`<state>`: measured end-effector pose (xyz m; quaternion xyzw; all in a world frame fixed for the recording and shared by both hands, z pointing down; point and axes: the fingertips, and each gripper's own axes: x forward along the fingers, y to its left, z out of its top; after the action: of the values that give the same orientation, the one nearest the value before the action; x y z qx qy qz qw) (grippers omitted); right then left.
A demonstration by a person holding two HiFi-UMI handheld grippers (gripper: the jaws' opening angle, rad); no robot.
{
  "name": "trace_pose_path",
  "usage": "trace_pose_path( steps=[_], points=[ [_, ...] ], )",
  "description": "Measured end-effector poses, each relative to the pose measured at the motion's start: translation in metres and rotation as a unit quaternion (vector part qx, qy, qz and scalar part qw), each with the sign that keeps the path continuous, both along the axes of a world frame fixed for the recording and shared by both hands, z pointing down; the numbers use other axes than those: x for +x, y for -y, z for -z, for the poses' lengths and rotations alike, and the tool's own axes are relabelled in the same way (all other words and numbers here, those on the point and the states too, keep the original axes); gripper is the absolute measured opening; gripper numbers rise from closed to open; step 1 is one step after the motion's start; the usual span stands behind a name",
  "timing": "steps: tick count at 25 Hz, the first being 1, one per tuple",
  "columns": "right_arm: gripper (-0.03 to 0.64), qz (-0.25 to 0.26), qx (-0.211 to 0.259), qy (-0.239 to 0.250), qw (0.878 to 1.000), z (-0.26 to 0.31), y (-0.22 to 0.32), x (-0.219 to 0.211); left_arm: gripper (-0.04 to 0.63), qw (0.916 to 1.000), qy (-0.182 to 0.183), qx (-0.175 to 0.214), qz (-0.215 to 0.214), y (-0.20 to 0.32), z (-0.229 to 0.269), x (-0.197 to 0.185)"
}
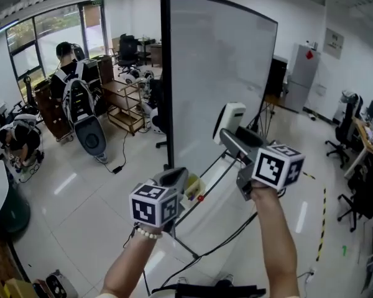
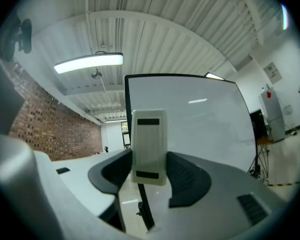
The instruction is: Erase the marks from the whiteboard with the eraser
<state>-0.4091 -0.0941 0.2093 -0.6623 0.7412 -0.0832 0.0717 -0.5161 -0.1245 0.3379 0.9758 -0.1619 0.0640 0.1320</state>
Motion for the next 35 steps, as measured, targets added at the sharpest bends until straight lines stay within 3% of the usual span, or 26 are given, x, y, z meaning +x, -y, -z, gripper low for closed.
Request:
trace_pose_path(
  steps=[3, 6, 15, 21, 30, 35],
  points=[
    [0.247, 0.039, 0.010, -0.028, 0.999, 0.066, 0.027, -0.010, -0.012, 0.9996, -0.011, 0.024, 0.006, 0.007, 0.029, 0.011],
    [0.247, 0.075, 0.013, -0.048, 0.996, 0.125, 0.049, -0.025, -0.012, 0.9971, -0.024, 0.060, 0.039, 0.019, 0.067, 0.019],
    [0.247, 0.084, 0.006, -0.104, 0.991, 0.206, 0.117, -0.044, -0.012, 0.9865, -0.044, 0.103, 0.119, 0.052, 0.140, 0.023],
    [0.247, 0.113, 0.011, -0.107, 0.988, 0.236, 0.134, -0.068, -0.012, 0.9841, -0.047, 0.113, 0.129, 0.055, 0.147, 0.023],
    [0.247, 0.141, 0.017, -0.124, 0.982, 0.228, 0.144, -0.085, -0.012, 0.9786, -0.049, 0.128, 0.154, 0.063, 0.158, 0.014],
    [0.249, 0.155, 0.024, -0.131, 0.979, 0.238, 0.151, -0.067, -0.012, 0.9729, -0.051, 0.140, 0.177, 0.069, 0.190, 0.027]
  ],
)
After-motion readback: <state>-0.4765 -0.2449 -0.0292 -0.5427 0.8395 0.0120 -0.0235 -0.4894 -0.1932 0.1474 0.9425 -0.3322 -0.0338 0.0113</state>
